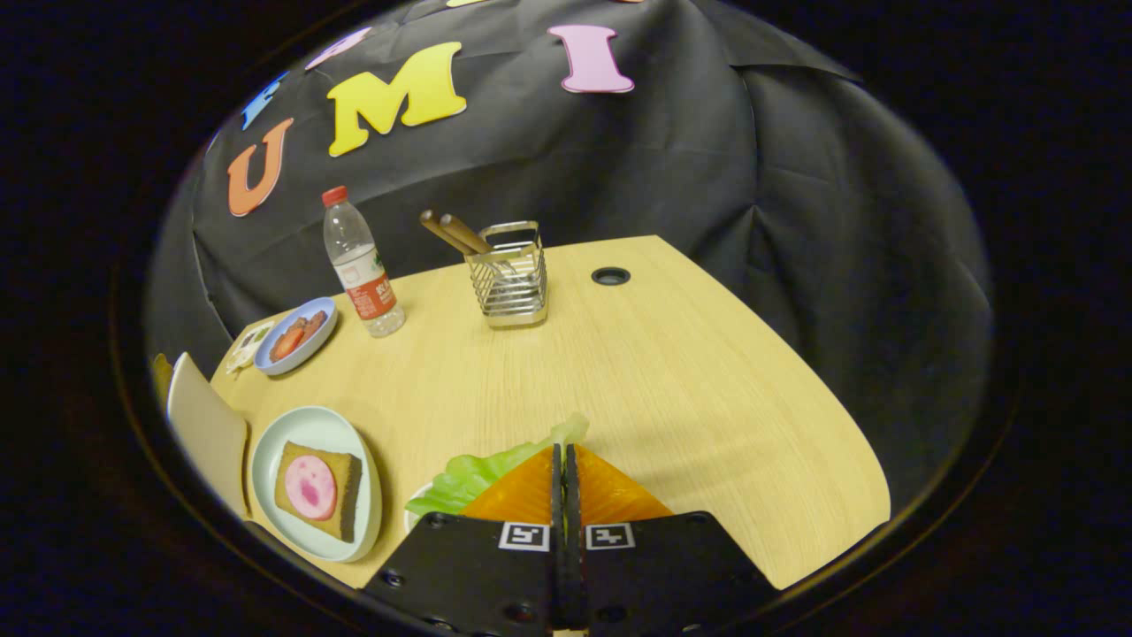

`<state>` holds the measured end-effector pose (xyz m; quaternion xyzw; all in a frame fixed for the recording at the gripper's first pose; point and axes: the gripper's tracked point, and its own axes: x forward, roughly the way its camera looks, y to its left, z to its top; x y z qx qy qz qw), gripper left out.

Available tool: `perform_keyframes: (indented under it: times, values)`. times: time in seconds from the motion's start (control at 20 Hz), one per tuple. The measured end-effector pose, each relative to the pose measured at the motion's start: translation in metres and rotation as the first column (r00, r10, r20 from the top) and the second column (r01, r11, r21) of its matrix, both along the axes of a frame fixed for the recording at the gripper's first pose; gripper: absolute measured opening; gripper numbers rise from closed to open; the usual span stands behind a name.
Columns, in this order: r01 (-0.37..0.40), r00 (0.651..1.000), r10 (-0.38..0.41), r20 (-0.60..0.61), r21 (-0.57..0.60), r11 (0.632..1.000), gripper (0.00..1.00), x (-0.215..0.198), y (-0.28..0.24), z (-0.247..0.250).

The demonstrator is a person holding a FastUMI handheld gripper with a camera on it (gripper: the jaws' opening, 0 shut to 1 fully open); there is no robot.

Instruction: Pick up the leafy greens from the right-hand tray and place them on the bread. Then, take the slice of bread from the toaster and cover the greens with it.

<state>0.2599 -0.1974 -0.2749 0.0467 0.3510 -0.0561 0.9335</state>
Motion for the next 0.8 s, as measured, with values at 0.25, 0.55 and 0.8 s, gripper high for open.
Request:
perform_keyframes:
  times: [0.25,0.55,0.8]
  values:
    - [-0.015,0.995,0.02,0.095,-0.053,0.998,0.0,-0.022,0.018,0.055]
    - [-0.071,0.982,0.086,0.167,-0.093,0.993,0.0,-0.048,0.071,0.105]
    - [-0.153,0.964,0.173,0.201,-0.109,0.982,0.0,-0.065,0.136,0.126]
